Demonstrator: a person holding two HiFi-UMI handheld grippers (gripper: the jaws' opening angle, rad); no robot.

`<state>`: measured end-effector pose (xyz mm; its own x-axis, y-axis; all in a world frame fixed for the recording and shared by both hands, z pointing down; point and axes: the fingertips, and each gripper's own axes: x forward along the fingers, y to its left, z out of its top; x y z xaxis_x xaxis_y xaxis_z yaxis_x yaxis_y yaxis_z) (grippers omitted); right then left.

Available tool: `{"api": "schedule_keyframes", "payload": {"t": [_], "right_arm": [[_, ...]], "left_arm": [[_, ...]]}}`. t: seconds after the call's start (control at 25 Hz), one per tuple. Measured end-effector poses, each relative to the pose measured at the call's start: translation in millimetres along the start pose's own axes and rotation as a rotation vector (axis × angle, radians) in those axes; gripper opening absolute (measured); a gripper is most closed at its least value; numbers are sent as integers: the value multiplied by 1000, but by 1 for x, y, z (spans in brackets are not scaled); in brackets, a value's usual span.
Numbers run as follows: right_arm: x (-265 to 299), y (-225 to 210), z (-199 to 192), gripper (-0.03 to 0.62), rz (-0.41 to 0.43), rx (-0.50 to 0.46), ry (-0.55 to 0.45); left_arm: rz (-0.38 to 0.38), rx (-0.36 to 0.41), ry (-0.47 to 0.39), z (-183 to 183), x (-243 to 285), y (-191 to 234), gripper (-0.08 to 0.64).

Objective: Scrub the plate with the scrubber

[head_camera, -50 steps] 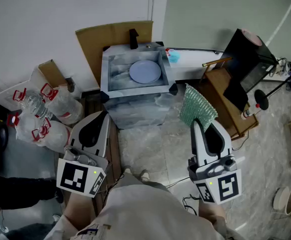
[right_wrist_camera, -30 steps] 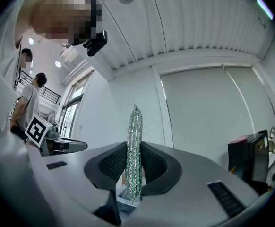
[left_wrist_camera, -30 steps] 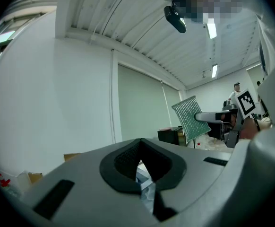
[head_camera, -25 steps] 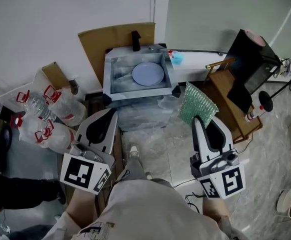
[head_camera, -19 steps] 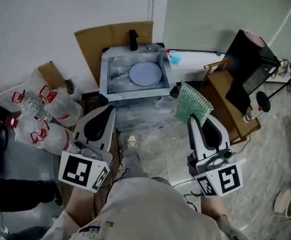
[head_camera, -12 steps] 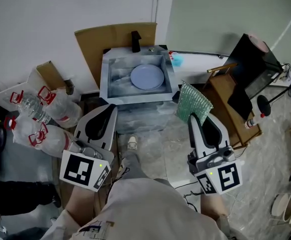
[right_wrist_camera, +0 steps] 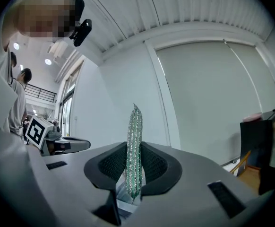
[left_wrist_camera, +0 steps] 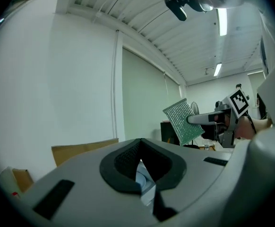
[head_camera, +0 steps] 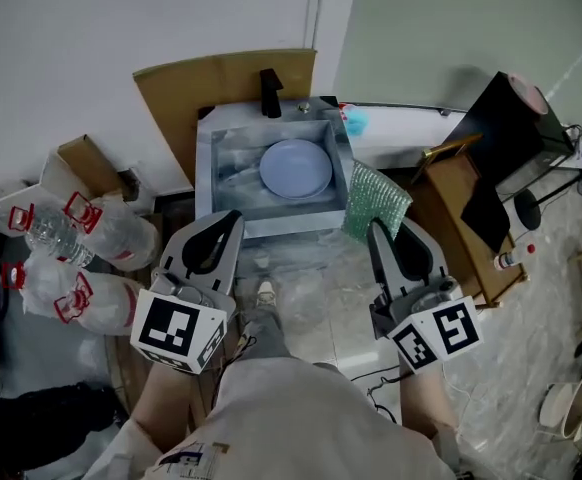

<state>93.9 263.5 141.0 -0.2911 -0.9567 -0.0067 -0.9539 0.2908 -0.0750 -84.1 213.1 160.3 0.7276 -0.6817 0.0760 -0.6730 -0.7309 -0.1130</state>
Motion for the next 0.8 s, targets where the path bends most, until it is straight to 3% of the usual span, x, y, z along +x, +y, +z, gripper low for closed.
{"api": "schedule_keyframes", "payload": {"t": [0.24,0.8], "right_arm": [[89,-24,-32,101,2,56,125],[273,-78,-162,103,-26,224,430]], "left_arm": [[-48,-121,113,-43,69,60,17],[-161,-253,390,-168,204,165,17]]}}
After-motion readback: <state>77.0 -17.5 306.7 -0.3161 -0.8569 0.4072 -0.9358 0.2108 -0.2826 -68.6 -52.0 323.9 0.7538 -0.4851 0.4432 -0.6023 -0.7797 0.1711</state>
